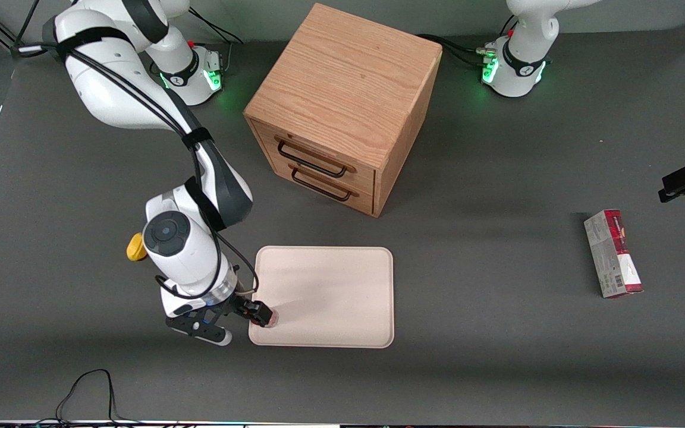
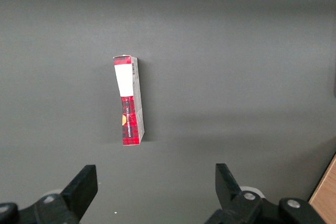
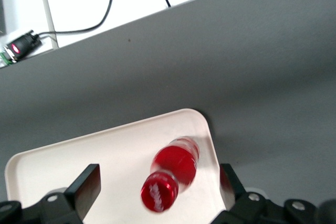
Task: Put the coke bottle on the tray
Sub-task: 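Raise the open right gripper away from the tray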
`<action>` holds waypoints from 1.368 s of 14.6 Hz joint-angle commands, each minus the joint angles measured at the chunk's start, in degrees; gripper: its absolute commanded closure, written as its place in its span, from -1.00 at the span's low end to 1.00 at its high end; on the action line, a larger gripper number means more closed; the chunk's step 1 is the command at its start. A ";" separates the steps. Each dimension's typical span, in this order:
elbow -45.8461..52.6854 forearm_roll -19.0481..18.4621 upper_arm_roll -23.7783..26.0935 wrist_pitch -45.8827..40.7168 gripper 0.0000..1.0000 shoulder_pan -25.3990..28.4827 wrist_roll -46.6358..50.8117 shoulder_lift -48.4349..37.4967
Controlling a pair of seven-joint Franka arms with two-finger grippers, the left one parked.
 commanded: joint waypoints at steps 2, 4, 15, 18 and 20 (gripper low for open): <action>-2.54 2.15 -4.66 -10.69 -1.00 0.15 -6.74 -9.09; -4.81 8.82 -10.62 -15.35 -1.00 0.50 -17.62 -13.84; -29.52 13.67 -22.60 -28.98 -1.00 -1.70 -46.42 -44.61; -29.44 16.41 -22.95 -31.89 -1.00 -1.79 -45.80 -47.17; -29.26 16.41 -22.95 -33.56 -1.00 -1.79 -45.80 -47.52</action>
